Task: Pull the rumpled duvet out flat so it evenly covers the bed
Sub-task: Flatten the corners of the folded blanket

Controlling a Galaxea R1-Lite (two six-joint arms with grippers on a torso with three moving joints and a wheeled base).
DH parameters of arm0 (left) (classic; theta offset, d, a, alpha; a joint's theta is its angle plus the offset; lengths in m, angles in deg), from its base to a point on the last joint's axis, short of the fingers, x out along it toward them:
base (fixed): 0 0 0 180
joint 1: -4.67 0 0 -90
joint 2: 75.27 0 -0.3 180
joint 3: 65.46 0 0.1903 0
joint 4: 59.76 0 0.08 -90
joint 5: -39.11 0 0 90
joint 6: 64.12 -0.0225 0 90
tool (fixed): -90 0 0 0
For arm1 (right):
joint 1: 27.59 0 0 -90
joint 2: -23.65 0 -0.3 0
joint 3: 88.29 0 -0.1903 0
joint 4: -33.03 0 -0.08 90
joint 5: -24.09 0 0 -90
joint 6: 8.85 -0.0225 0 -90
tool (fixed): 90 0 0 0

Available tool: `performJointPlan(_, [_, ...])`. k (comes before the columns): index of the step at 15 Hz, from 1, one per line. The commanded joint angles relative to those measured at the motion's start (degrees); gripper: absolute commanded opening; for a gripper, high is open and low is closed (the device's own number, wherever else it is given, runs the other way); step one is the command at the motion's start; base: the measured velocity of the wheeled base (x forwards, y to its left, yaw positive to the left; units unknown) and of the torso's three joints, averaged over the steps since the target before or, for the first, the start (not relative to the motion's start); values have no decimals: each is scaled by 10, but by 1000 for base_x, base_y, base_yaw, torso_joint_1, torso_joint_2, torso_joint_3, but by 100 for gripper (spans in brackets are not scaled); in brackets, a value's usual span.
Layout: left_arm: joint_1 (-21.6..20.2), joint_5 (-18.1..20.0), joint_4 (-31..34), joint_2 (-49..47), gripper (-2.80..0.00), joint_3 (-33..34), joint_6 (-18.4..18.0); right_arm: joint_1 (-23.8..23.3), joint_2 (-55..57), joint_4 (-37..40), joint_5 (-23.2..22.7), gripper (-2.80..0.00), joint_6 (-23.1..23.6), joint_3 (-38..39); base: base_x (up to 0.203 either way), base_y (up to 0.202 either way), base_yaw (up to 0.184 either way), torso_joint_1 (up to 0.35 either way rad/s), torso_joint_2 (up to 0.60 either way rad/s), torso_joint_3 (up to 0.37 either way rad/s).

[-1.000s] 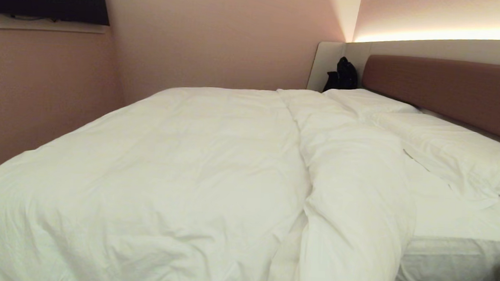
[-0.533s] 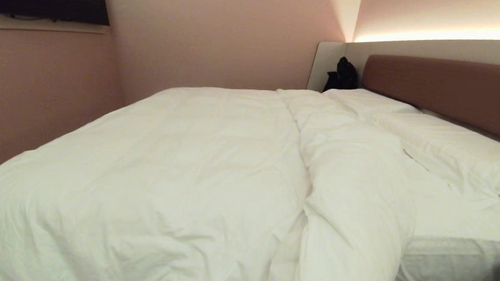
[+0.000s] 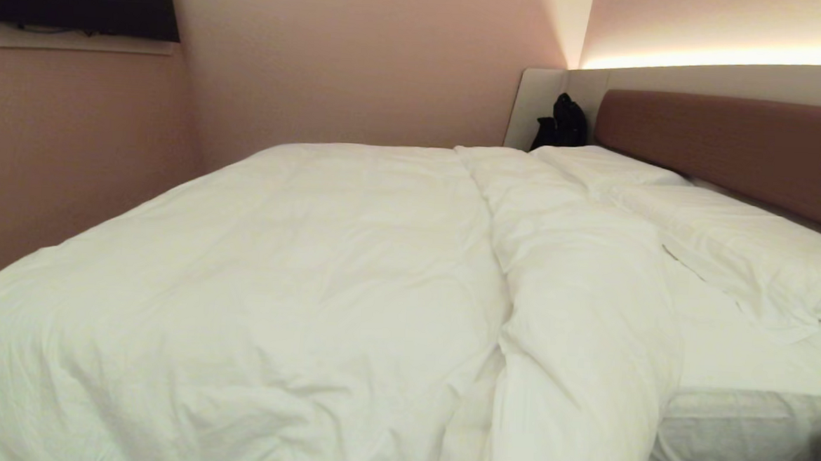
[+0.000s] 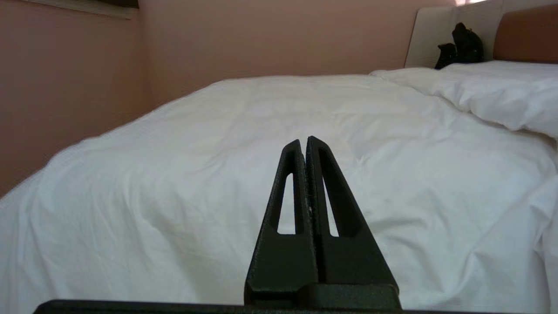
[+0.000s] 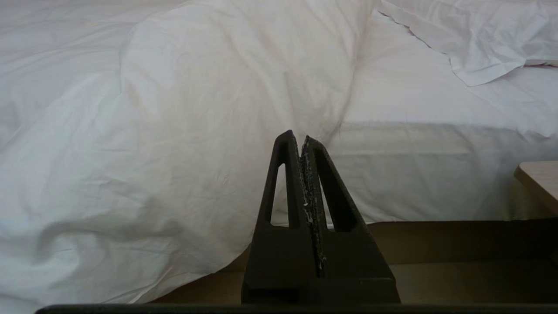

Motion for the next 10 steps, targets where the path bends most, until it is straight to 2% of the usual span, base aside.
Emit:
performJointPlan(1, [0,1,12,6,-280,8,2,0,0,0,0,-280,0,0,0,0,0,0,0,0])
performJointPlan(10, [-1,1,140,5,-280,7,-8,0,0,0,0,-280,0,0,0,0,0,0,0,0])
